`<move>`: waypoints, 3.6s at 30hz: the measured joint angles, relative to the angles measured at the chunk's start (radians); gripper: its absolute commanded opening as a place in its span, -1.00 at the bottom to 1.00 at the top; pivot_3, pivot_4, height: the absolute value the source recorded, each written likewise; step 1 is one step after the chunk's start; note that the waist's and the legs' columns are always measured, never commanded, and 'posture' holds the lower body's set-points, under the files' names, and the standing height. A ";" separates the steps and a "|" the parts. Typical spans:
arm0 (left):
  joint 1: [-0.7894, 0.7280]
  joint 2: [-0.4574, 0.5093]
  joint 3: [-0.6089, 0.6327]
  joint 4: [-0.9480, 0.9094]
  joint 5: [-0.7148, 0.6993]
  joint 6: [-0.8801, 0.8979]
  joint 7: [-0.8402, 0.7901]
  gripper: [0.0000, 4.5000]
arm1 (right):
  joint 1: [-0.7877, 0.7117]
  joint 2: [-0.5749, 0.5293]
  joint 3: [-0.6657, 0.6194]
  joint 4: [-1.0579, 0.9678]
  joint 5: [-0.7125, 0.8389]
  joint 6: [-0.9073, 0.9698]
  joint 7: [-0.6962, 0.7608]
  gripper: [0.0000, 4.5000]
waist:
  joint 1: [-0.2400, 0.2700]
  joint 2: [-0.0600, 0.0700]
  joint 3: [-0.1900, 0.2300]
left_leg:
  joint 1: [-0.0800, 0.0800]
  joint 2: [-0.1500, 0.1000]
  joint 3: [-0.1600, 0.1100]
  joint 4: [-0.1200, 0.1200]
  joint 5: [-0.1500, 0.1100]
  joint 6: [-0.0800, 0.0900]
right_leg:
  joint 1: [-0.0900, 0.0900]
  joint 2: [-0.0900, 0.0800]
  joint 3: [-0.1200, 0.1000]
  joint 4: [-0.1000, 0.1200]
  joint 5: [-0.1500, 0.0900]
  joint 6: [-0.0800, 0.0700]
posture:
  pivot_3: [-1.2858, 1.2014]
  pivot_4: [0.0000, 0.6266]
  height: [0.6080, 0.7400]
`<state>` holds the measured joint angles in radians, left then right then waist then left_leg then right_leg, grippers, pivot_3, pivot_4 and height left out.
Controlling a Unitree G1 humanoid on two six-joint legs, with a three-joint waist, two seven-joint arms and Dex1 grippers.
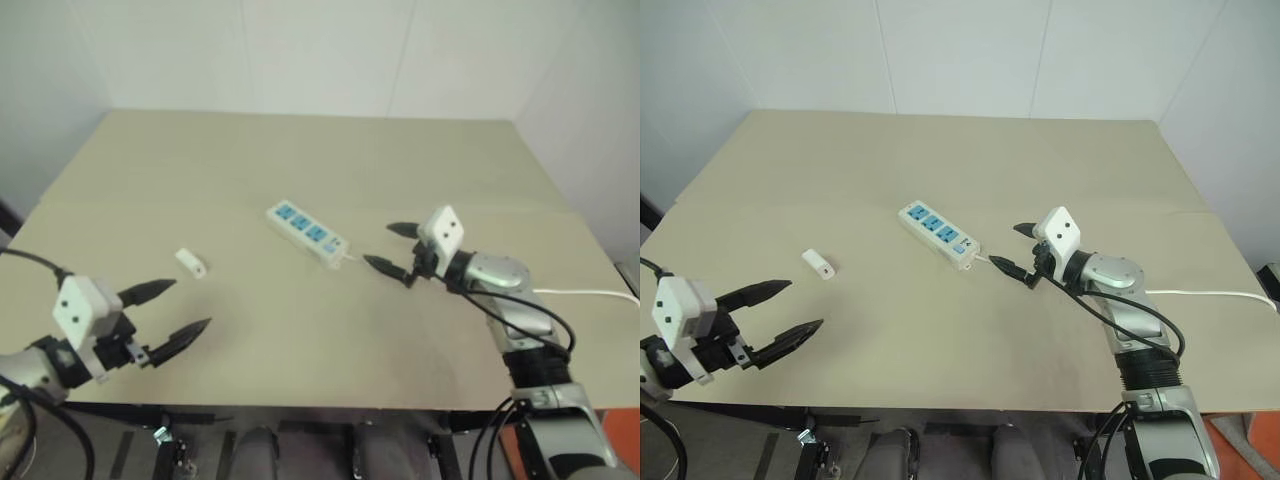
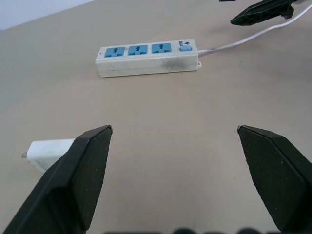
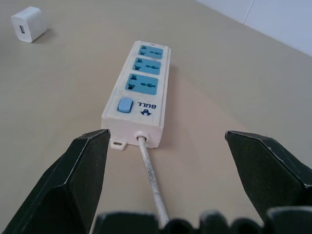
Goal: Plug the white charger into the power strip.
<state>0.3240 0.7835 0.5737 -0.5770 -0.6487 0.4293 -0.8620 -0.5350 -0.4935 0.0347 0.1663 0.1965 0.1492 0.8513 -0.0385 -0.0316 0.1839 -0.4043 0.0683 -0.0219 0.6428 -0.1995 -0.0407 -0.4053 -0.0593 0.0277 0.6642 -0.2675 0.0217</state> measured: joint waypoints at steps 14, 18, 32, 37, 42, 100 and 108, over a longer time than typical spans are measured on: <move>-0.006 0.050 0.073 0.123 0.038 -0.055 -0.103 1.00 | 0.036 -0.118 -0.016 -0.001 0.012 -0.009 0.086 0.98 | -0.001 0.000 0.000 | 0.000 0.000 0.001 0.000 0.000 0.000 | -0.001 0.000 0.001 0.000 0.000 0.000 | 0.03 -0.52 1.00; -0.014 0.050 0.073 0.122 0.039 -0.055 -0.102 1.00 | 0.026 -0.090 -0.013 0.002 0.013 -0.010 0.082 0.98 | -0.003 0.000 0.000 | 0.000 0.000 0.001 0.000 0.000 0.000 | -0.001 0.001 0.002 0.000 0.000 0.000 | 0.03 -0.52 1.00; -0.040 0.092 0.079 0.110 0.023 -0.037 -0.133 1.00 | -0.030 -0.064 0.026 0.050 0.007 -0.012 0.128 0.98 | -0.001 0.000 0.000 | 0.000 0.001 0.002 -0.001 0.000 0.000 | -0.001 0.001 0.002 0.000 0.000 0.000 | 0.03 -0.52 1.00; -0.063 0.095 0.078 0.110 0.022 -0.030 -0.130 1.00 | -0.052 -0.019 0.074 0.093 -0.043 -0.017 0.105 0.98 | -0.004 0.000 0.000 | 0.000 0.001 0.002 -0.001 0.000 0.000 | -0.001 0.001 0.003 0.000 0.000 0.000 | 0.03 -0.52 1.00; -0.092 0.107 0.071 0.106 0.020 -0.009 -0.129 1.00 | -0.123 0.066 0.154 0.204 -0.149 -0.002 0.016 0.91 | -0.006 0.000 0.000 | 0.000 0.001 0.003 -0.001 0.000 0.000 | -0.003 0.001 0.004 0.000 0.000 0.000 | 0.03 -0.52 1.00; -0.094 0.109 0.041 0.044 -0.018 0.053 -0.131 1.00 | -0.032 0.312 0.108 0.374 -0.172 -0.364 -0.153 0.97 | -0.007 -0.002 -0.001 | 0.006 0.002 0.009 -0.003 0.000 0.000 | -0.002 0.003 0.012 0.000 0.001 0.000 | 0.03 -0.52 1.00; -0.094 0.109 0.041 0.044 -0.017 0.052 -0.132 1.00 | -0.048 0.310 0.113 0.377 -0.174 -0.333 -0.134 0.97 | -0.009 -0.003 -0.001 | 0.007 0.002 0.010 -0.003 0.000 0.000 | -0.001 0.003 0.012 0.000 0.001 0.000 | 0.03 -0.52 1.00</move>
<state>0.2305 0.8926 0.6146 -0.5331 -0.6662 0.4811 -0.9938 -0.5827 -0.1833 0.1477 0.5434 0.0225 -0.1839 0.7173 -0.0478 -0.0341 0.1826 -0.3976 0.0707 -0.0124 0.6396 -0.2000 -0.0408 -0.4064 -0.0560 0.0396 0.6646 -0.2665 0.0221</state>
